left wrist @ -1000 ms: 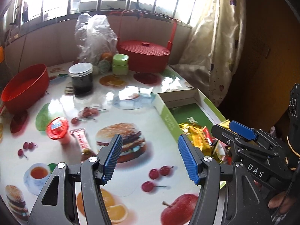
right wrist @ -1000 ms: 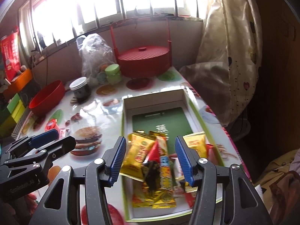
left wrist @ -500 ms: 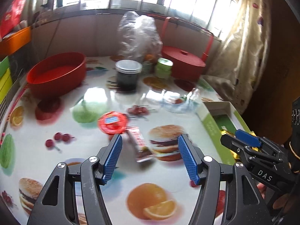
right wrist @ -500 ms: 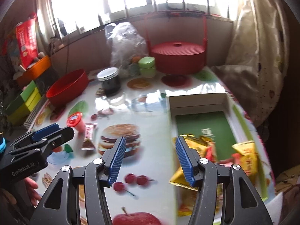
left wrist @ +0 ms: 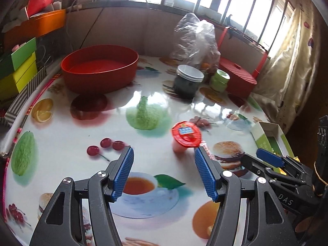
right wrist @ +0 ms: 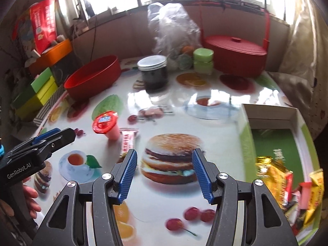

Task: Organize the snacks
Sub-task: 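Move both open tools back over the remaining snacks on the table, then grasp the white-and-red wrapped bar with the right tool while the left tool grasps the red jelly cup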

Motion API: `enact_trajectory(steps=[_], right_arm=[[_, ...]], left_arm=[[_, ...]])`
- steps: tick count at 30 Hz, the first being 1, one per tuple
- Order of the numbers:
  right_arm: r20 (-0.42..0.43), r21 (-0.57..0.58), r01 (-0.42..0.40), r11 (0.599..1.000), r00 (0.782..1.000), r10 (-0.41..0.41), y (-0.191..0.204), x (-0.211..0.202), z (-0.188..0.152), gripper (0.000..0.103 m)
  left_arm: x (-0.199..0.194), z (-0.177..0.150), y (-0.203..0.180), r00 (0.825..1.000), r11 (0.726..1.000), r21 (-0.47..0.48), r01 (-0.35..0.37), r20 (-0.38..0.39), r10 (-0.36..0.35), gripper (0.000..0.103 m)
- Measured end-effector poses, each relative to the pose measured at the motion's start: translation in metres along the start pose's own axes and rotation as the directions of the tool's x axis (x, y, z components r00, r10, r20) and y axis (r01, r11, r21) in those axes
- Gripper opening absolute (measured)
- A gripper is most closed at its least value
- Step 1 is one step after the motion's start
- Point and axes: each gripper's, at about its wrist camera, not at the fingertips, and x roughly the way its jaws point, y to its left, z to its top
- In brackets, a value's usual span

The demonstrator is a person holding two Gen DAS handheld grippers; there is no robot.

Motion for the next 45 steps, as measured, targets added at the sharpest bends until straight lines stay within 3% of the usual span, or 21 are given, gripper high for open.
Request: enact_trajectory(steps=[12,24,30,45], right_arm=[[-0.085,-0.077,-0.02,0.997,0.996,0.014,0.029,0.05,0.004,0.056],[-0.107,-0.155,0.042,0.987,0.992,-0.059,0.04,0.064,0.0,0.056],[-0.096,-0.158,0.052,0.986,0.993,-0.068,0.037,0.06,-0.001,0.029],[-0.092,-0.097,0.078,0.992,0.992,-0.087,0.015,0.043,-0.012,0.025]], left_arm=[[0.01,-0.002,0.015,1.0,1.0,-0.027,0.003,-0.019,-0.004,0.063],[0.017,0.001,0.013,0.999,0.999,-0.026,0.029,-0.026,-0.03,0.063],[0.022,0.003,0.005,0.998,0.998,-0.01,0.058,-0.034,-0.058,0.063],[0.042,0.012,-0.022,0.992,0.993,0.047,0.104,-0.073,-0.1,0.063]])
